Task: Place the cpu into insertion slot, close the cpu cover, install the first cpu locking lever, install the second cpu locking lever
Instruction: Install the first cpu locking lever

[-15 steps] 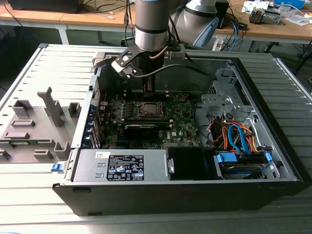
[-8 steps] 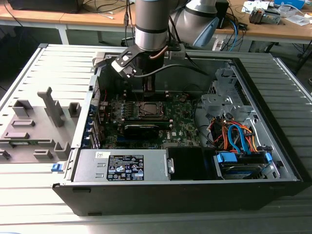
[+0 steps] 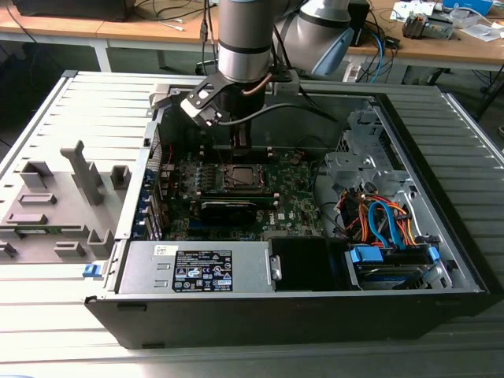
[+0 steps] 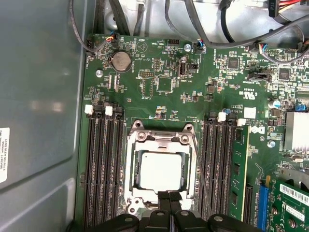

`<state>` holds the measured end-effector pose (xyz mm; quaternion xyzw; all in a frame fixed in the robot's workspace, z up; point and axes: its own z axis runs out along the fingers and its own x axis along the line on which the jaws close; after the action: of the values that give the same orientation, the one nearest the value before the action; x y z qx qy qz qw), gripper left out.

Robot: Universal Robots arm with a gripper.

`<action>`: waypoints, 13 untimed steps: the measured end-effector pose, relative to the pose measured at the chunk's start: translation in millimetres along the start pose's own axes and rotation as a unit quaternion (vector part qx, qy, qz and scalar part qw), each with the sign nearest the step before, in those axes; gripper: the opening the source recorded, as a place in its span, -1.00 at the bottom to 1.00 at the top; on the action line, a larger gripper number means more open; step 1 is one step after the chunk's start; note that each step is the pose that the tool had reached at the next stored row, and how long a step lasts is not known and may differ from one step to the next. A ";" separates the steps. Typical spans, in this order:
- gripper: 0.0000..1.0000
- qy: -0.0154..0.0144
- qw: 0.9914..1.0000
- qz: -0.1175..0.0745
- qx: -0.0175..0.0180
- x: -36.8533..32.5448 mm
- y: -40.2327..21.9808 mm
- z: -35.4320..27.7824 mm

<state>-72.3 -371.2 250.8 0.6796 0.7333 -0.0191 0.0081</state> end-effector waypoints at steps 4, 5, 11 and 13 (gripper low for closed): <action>-0.79 0.000 1.000 -0.017 -0.001 0.0 0.0 0.0; -0.79 0.000 1.000 -0.020 -0.001 0.0 0.0 0.0; -0.79 -0.001 0.999 -0.042 -0.002 0.0 0.0 0.0; -0.79 -0.001 0.999 -0.046 -0.002 0.0 0.0 0.0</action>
<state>-72.3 -371.3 250.8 0.6448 0.7640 -0.0187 0.0090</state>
